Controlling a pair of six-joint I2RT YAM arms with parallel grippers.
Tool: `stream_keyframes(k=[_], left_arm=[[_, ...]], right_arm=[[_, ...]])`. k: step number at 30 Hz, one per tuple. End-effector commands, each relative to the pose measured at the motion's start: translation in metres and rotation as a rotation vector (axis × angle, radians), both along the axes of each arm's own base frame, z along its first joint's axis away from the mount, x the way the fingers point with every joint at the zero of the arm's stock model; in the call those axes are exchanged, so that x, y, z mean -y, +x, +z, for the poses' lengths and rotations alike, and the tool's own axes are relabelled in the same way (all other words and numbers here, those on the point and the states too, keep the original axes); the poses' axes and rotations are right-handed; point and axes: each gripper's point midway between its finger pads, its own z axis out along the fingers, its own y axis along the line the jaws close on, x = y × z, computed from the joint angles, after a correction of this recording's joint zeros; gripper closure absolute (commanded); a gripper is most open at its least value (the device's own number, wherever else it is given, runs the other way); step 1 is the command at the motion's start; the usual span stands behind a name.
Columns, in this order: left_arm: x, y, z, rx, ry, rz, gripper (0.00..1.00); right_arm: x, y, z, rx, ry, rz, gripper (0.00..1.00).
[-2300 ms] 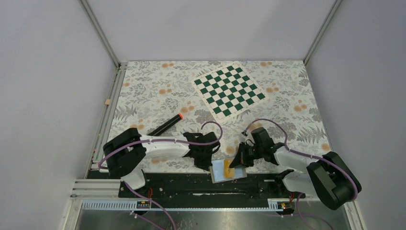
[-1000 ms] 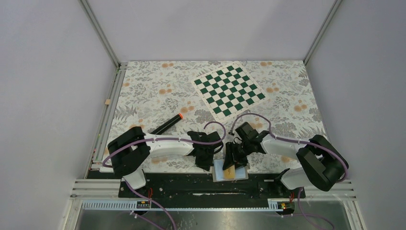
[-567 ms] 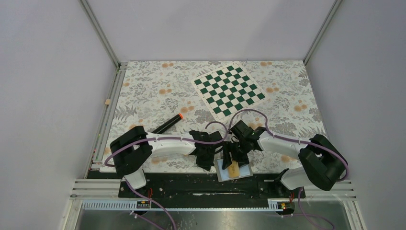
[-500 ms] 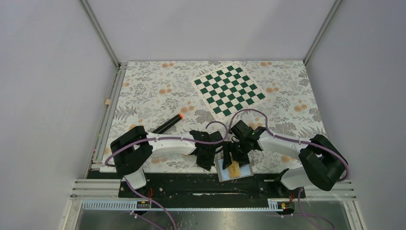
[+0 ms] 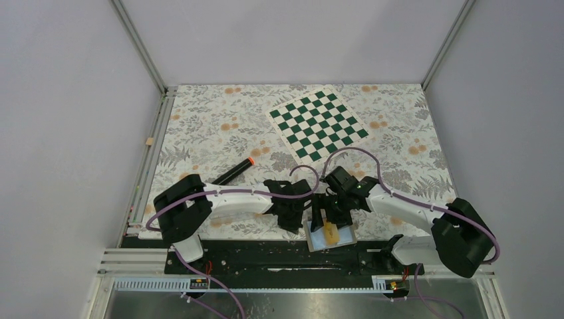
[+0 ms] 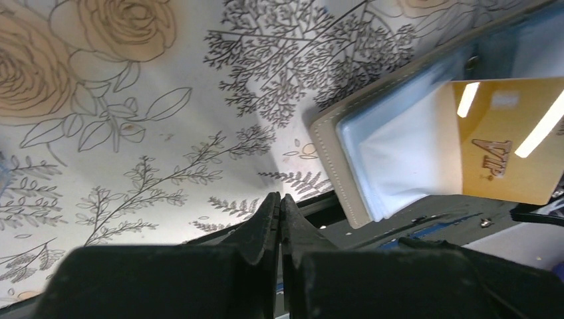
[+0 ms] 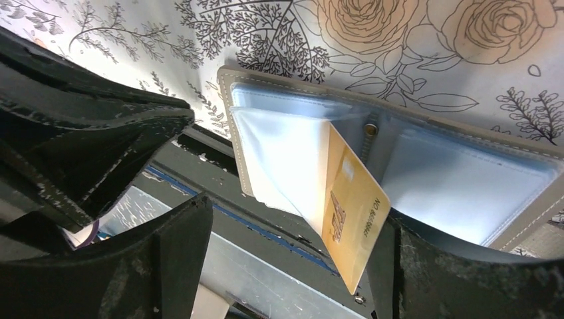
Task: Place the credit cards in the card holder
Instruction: Insert the credit card into the card holder.
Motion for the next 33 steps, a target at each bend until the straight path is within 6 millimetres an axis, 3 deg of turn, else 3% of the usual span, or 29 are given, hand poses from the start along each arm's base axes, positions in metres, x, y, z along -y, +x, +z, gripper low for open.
stream_keyframes(k=[1,7,15,27,33], left_arm=[[0.023,0.006,0.014,0.005,-0.107,-0.016,1.00],[0.024,0.006,0.008,-0.010,-0.100,-0.015,1.00],[0.023,0.006,-0.006,-0.028,-0.054,-0.023,1.00],[0.026,0.013,-0.008,-0.016,0.001,-0.044,1.00],[0.028,0.012,-0.007,-0.019,-0.003,-0.044,1.00]], right_arm=[[0.005,0.003,0.008,0.045,-0.014,-0.014,0.15],[0.024,0.005,-0.004,0.061,-0.135,0.010,0.15],[0.021,0.006,-0.016,0.038,-0.145,0.029,0.18],[-0.013,0.002,-0.005,-0.022,-0.001,0.082,0.36],[-0.031,-0.005,-0.008,-0.098,0.106,0.006,0.54]])
